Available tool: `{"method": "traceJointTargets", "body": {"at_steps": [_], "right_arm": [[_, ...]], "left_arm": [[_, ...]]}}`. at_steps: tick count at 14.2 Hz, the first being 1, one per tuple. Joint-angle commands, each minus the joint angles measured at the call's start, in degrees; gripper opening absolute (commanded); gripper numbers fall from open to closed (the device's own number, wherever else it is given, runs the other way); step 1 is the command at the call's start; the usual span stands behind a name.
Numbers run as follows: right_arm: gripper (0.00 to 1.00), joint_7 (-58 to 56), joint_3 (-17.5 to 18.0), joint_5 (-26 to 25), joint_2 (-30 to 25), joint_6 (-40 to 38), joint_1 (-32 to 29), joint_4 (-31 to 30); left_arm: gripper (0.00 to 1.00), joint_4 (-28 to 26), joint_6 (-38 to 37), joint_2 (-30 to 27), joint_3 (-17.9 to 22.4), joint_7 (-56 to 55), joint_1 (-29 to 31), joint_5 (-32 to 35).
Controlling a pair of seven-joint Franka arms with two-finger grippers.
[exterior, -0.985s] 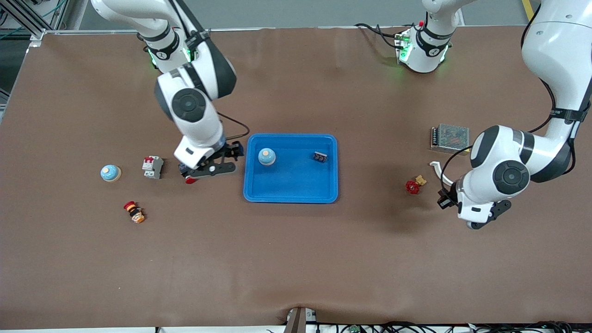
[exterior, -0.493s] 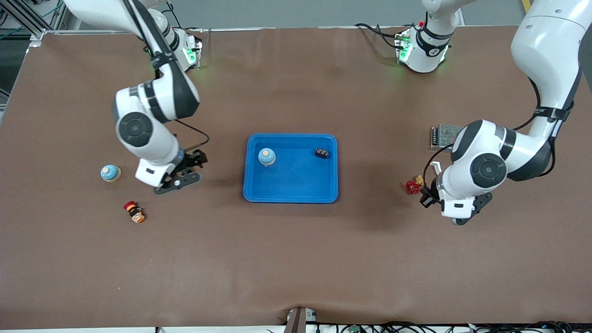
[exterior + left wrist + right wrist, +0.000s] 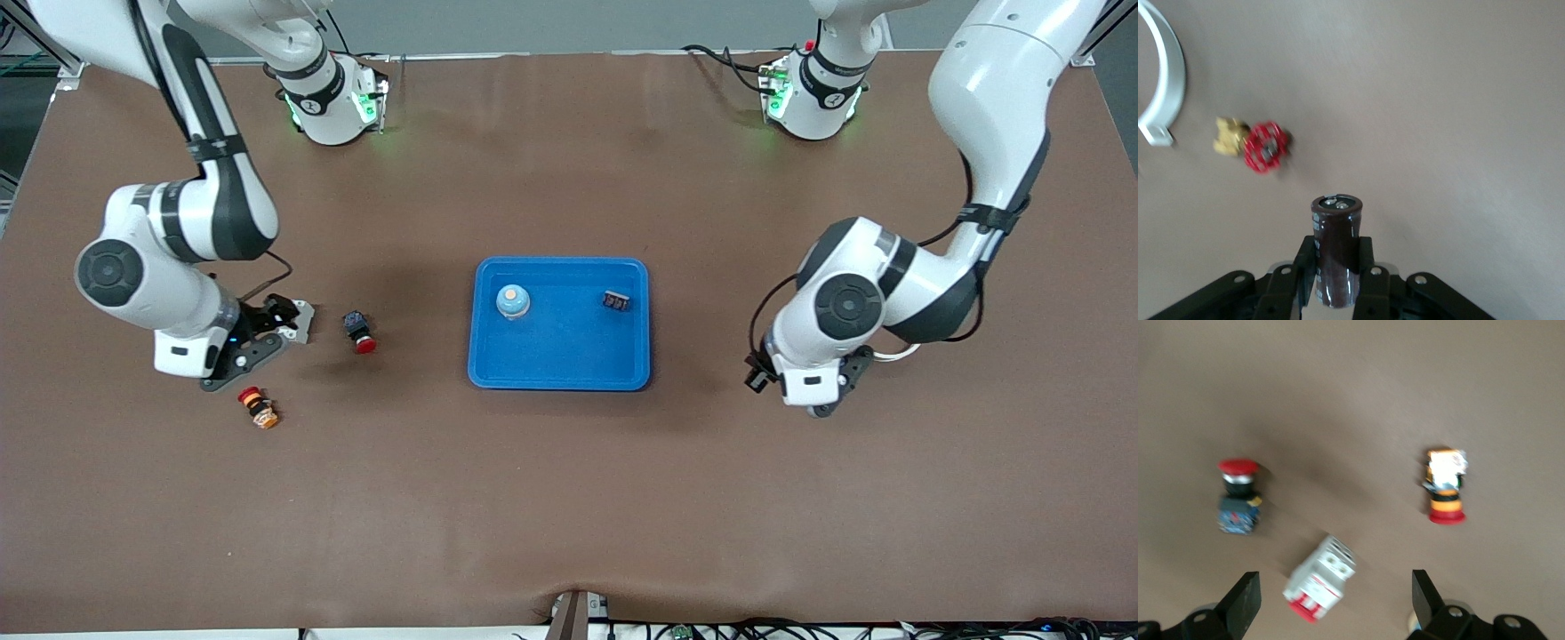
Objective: Place electrolytic capacitor and blue bell in tray
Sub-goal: 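Carry the capacitor to the tray while the right gripper reaches the second bell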
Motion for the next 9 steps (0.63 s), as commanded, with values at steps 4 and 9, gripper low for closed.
{"method": "traceJointTargets", "body": {"at_steps": [4, 9], "right_arm": [[1.00, -15.1, 1.3, 0.1, -1.4, 4.2, -9.3, -4.3], [1.00, -23.0, 1.3, 0.2, -1.4, 7.0, -14.2, -7.0]], "left_arm": [[0.00, 4.5, -0.7, 3.8, 0.2, -10.5, -7.3, -0.8], [0.00, 8.7, 0.4, 7.9, 0.4, -20.0, -13.2, -0.7]]}}
